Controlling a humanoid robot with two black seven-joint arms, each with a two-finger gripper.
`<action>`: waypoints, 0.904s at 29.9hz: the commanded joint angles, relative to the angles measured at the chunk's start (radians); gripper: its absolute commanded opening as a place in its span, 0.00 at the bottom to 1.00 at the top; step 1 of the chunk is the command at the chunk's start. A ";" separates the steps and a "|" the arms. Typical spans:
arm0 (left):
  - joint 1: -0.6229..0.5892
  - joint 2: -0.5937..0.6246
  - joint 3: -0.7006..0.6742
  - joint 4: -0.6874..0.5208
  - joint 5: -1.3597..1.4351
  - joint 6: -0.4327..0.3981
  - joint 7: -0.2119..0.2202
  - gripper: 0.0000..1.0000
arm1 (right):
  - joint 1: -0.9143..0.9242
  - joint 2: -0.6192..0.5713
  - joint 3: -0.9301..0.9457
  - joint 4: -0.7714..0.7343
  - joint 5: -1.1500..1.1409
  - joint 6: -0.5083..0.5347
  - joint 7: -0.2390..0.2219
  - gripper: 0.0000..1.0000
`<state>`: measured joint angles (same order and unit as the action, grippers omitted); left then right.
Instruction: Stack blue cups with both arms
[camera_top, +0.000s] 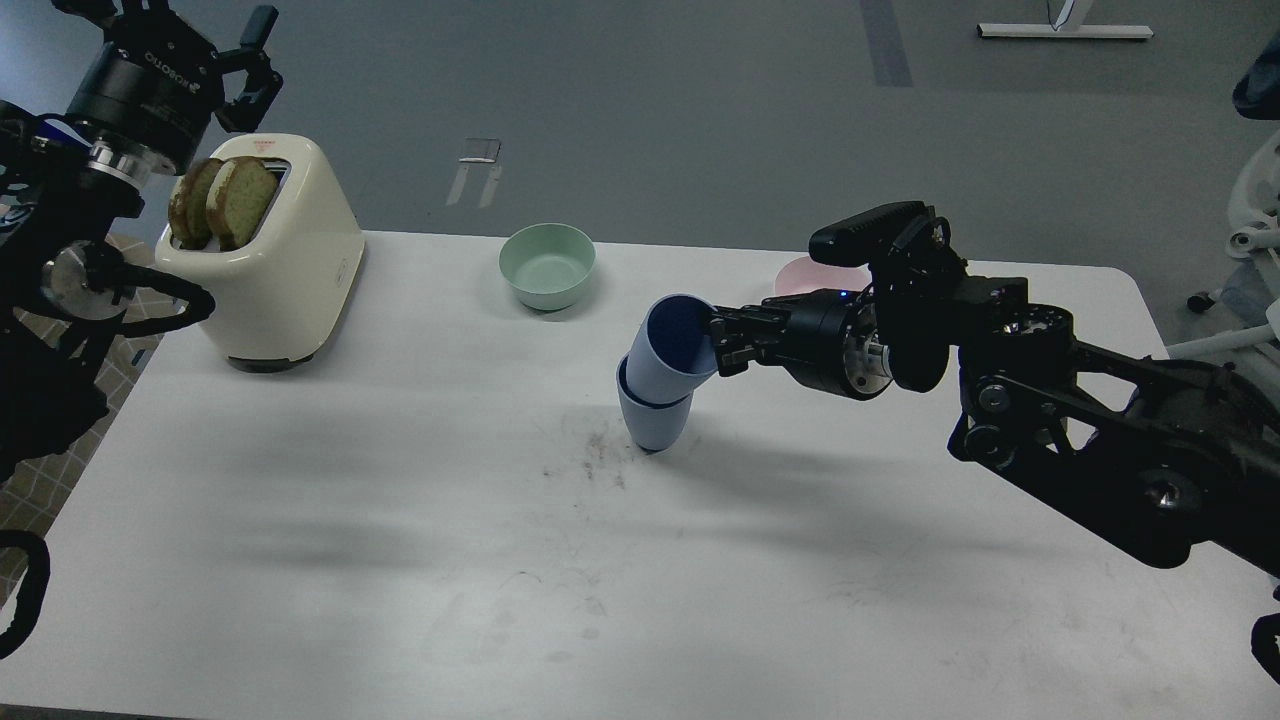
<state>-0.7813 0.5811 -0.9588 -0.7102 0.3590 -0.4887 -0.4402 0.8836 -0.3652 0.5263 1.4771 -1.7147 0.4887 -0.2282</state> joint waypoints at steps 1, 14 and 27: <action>-0.003 0.000 0.003 0.000 0.000 0.000 0.000 0.98 | 0.000 0.002 0.001 -0.003 0.001 0.000 0.001 0.26; -0.006 0.000 0.011 0.000 0.002 0.000 0.002 0.98 | 0.001 0.023 0.104 -0.006 0.012 0.000 0.001 0.66; -0.009 -0.003 0.014 -0.014 0.005 0.000 0.024 0.98 | 0.063 0.207 0.703 -0.197 0.024 0.000 0.006 1.00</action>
<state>-0.7900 0.5798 -0.9455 -0.7221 0.3626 -0.4887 -0.4366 0.9337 -0.1976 1.0641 1.3386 -1.6927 0.4886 -0.2260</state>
